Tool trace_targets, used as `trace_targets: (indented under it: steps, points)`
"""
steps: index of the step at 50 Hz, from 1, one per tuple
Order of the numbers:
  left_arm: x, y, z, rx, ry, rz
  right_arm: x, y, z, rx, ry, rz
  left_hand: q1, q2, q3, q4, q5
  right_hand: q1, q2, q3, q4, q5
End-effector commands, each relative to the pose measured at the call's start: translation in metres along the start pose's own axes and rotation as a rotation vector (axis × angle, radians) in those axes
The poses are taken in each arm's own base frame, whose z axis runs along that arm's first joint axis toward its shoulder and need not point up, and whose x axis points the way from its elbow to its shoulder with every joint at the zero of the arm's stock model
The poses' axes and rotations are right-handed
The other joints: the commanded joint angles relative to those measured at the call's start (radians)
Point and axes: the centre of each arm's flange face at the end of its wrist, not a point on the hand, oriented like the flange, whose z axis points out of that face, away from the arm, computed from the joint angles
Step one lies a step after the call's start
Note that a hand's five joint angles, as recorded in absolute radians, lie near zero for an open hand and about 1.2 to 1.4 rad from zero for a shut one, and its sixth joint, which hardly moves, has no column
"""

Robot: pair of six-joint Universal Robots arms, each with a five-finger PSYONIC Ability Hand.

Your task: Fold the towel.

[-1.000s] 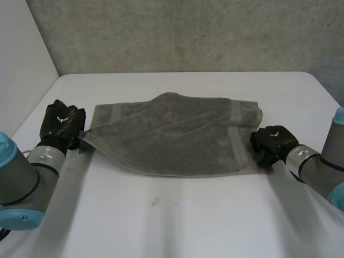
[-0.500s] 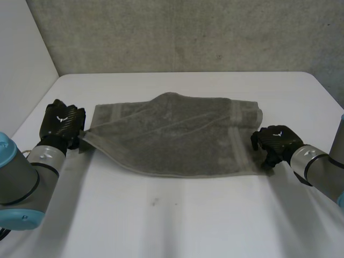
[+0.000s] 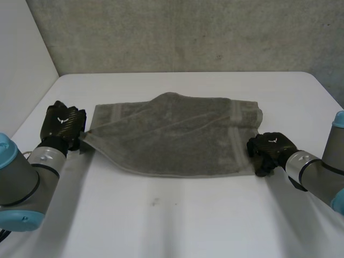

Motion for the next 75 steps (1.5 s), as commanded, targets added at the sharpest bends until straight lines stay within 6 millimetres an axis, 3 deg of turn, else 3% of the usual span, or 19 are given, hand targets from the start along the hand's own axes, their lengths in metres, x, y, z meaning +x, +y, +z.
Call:
trace_targets:
  steps: [1,6,10,19,29,36,44,46,49,51,56,63,67,70,71,72,73,74,75]
  points:
    - [0.000,0.000,0.000,0.001,0.000,0.000,0.000,0.002,0.003,-0.004,-0.003,0.001,0.203,0.178,0.181,1.172,0.188,0.173,0.079,0.095,0.097,0.101]
    - [0.000,0.000,0.000,-0.001,0.000,0.000,-0.001,0.001,0.005,0.005,-0.005,-0.005,0.203,0.178,0.181,1.172,0.188,0.311,0.217,0.233,0.235,0.239]
    - [0.000,0.000,0.000,0.001,0.000,0.000,0.001,-0.004,0.008,0.033,0.009,-0.016,0.203,0.178,0.181,1.172,0.188,0.773,0.679,0.695,0.697,0.701]
    - [0.000,0.000,0.000,0.001,0.001,0.000,0.007,-0.021,0.003,0.093,0.033,0.013,0.203,0.178,0.181,1.172,0.188,0.792,0.698,0.714,0.716,0.719]
    - [0.001,-0.001,-0.001,-0.005,0.002,0.001,0.011,-0.023,-0.001,0.080,0.051,-0.007,0.203,0.178,0.181,1.172,0.188,0.792,0.698,0.714,0.716,0.719]
    - [0.007,-0.001,-0.013,-0.043,0.030,0.005,0.006,-0.030,-0.033,-0.019,0.023,-0.101,0.203,0.178,0.181,1.172,0.188,0.792,0.698,0.714,0.716,0.719]
    - [0.007,-0.012,-0.052,-0.186,0.096,0.038,0.010,-0.035,-0.079,-0.135,0.014,-0.177,0.203,0.178,0.181,1.172,0.188,0.792,0.698,0.714,0.716,0.719]
    - [0.008,-0.015,-0.073,-0.257,0.136,0.086,0.008,-0.040,-0.101,-0.176,0.000,-0.198,0.203,0.178,0.181,1.172,0.188,0.792,0.698,0.714,0.716,0.719]
    - [0.009,-0.016,-0.084,-0.291,0.158,0.118,0.008,-0.041,-0.121,-0.232,-0.018,-0.210,0.203,0.178,0.181,1.172,0.188,0.792,0.698,0.714,0.716,0.719]
    - [0.009,-0.019,-0.101,-0.335,0.196,0.189,0.006,-0.041,-0.130,-0.261,-0.032,-0.221,0.203,0.178,0.181,1.172,0.188,0.792,0.698,0.714,0.716,0.719]
    - [0.011,-0.018,-0.117,-0.359,0.234,0.271,0.010,-0.038,-0.147,-0.328,-0.054,-0.269,0.203,0.178,0.181,1.172,0.188,0.792,0.698,0.714,0.716,0.719]
    - [0.020,-0.017,-0.105,-0.302,0.281,0.276,0.022,-0.039,-0.133,-0.286,-0.012,-0.308,0.203,0.178,0.181,1.172,0.188,0.792,0.698,0.714,0.716,0.719]
    - [0.029,-0.008,-0.064,-0.222,0.293,0.293,0.043,-0.036,-0.093,-0.227,0.049,-0.227,0.203,0.178,0.181,1.172,0.188,0.792,0.698,0.714,0.716,0.719]
    - [0.030,-0.008,-0.031,-0.162,0.272,0.298,0.042,-0.044,-0.066,-0.153,0.052,-0.205,0.203,0.178,0.181,1.172,0.188,0.792,0.698,0.714,0.716,0.719]
    - [0.030,-0.008,-0.031,-0.162,0.272,0.298,0.039,-0.049,-0.050,-0.120,0.059,-0.212,0.203,0.178,0.181,1.172,0.188,0.792,0.698,0.714,0.716,0.719]
    - [0.031,-0.006,-0.015,-0.146,0.262,0.299,0.039,-0.049,-0.050,-0.119,0.059,-0.212,0.203,0.178,0.181,1.172,0.188,0.792,0.698,0.714,0.716,0.719]
    - [0.032,-0.006,0.001,-0.120,0.254,0.305,0.039,-0.051,-0.036,-0.102,0.080,-0.218,0.203,0.178,0.181,1.172,0.188,0.792,0.698,0.714,0.716,0.719]
    - [0.032,-0.006,0.001,-0.119,0.254,0.305,0.039,-0.051,-0.036,-0.102,0.080,-0.219,0.203,0.178,0.181,1.172,0.188,0.792,0.698,0.714,0.716,0.719]
    - [0.035,-0.007,0.016,-0.093,0.249,0.310,0.042,-0.053,-0.021,-0.083,0.119,-0.232,0.203,0.178,0.181,1.172,0.188,0.792,0.698,0.714,0.716,0.719]
